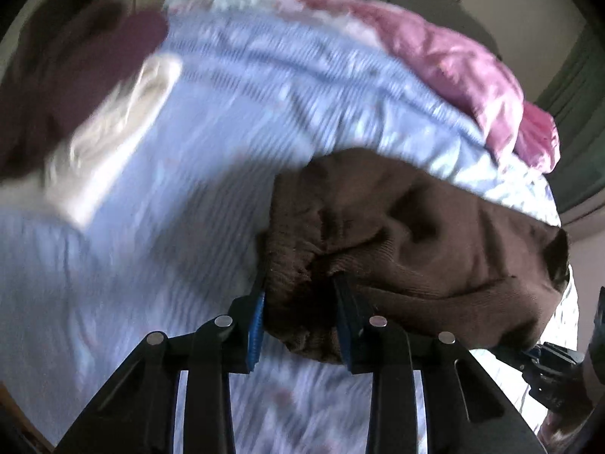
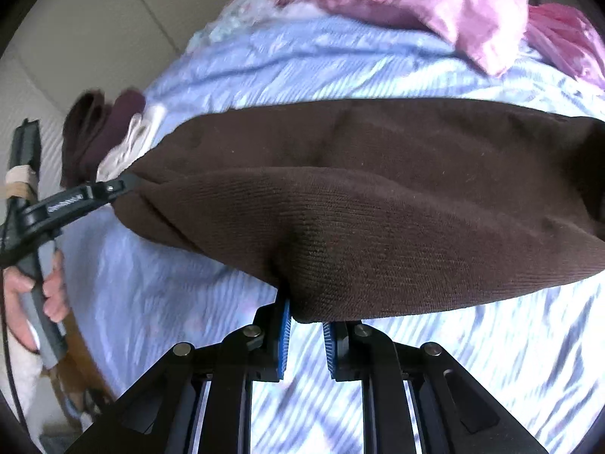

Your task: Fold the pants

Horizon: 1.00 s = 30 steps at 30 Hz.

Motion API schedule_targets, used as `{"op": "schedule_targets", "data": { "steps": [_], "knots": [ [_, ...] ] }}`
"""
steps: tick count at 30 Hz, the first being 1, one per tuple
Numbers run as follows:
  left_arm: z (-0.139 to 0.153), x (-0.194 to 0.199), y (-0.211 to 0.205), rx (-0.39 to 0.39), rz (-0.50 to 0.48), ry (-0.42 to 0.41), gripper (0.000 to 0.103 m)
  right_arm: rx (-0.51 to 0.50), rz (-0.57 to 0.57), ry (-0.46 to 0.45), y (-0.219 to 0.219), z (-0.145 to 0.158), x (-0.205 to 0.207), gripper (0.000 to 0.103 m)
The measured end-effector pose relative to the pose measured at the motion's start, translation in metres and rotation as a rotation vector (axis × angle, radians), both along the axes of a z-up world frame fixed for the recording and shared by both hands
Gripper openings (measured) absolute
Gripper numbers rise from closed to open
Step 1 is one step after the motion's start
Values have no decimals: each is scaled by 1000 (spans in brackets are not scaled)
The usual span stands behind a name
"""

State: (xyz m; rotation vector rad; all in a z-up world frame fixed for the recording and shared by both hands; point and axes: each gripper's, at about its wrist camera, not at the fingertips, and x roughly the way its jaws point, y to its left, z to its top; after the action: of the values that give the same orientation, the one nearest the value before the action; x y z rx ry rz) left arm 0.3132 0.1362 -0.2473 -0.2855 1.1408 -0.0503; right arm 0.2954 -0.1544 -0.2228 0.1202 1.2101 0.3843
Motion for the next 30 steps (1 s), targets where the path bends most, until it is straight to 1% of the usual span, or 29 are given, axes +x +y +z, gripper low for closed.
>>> {"op": "schedule_targets", "data": {
  "steps": [1, 2, 4, 6, 7, 8, 9, 10, 11, 12, 13, 14, 15, 16, 17, 18, 20, 22, 25, 26, 27, 28, 29, 30],
  "knots": [
    [-7, -3, 1, 9, -5, 22, 33, -14, 10, 20, 3, -5, -3, 16],
    [-9, -6, 2, 10, -8, 26, 33, -32, 20, 51, 6, -14, -5, 16],
    [-7, -10, 2, 18, -11, 19, 35, -31, 15, 89, 7, -22, -7, 16],
    [-2, -11, 0, 49, -24, 5, 42, -22, 4, 109, 4, -26, -10, 16],
    [3, -11, -1, 70, -44, -9, 44, -24, 6, 114, 3, -27, -11, 16],
    [7, -12, -4, 92, -56, -22, 48, -27, 10, 127, 3, -29, -13, 13],
    [13, -12, -6, 122, -71, -42, 52, -27, 15, 142, 2, -32, -15, 7],
    [23, -11, -9, 184, -86, -79, 53, -34, 26, 162, 1, -37, -18, 1],
    [28, -10, -13, 225, -105, -110, 58, -42, 32, 180, 1, -42, -23, 1],
    [33, -9, -16, 260, -125, -135, 61, -43, 33, 195, 1, -48, -28, 1],
    [37, -6, -20, 291, -143, -157, 61, -30, 35, 194, 1, -50, -32, 1],
    [40, -3, -23, 295, -159, -170, 61, -30, 31, 172, 1, -48, -36, 1],
    [40, 1, -22, 284, -161, -170, 64, -38, 20, 118, 1, -40, -39, 2],
    [39, 7, -20, 255, -151, -161, 64, -38, 0, 68, -1, -33, -42, 2],
    [37, 11, -18, 235, -139, -155, 65, -37, -49, 10, -5, -22, -44, 8],
    [36, 14, -17, 227, -125, -152, 66, -26, -88, -15, -8, -15, -44, 29],
    [28, 23, -16, 231, -105, -137, 67, 2, -171, -43, -19, -6, -43, 57],
    [18, 34, -15, 196, -101, -109, 66, 22, -201, -44, -22, -6, -35, 57],
    [7, 42, -13, 228, -64, -79, 61, 37, -213, -25, -21, -13, -22, 56],
    [5, 42, -14, 249, -49, -72, 58, 28, -214, -8, -20, -17, -20, 56],
    [3, 42, -14, 272, -33, -63, 50, 22, -214, 5, -16, -21, -18, 56],
    [0, 42, -14, 375, 6, -51, 42, 6, -212, 19, -13, -24, -16, 55],
    [-4, 43, -12, 461, 29, -39, 26, -18, -211, 35, -11, -27, -17, 53],
    [-10, 43, -9, 521, 46, -19, 24, -24, -213, 43, -11, -29, -16, 50]
  ]
}}
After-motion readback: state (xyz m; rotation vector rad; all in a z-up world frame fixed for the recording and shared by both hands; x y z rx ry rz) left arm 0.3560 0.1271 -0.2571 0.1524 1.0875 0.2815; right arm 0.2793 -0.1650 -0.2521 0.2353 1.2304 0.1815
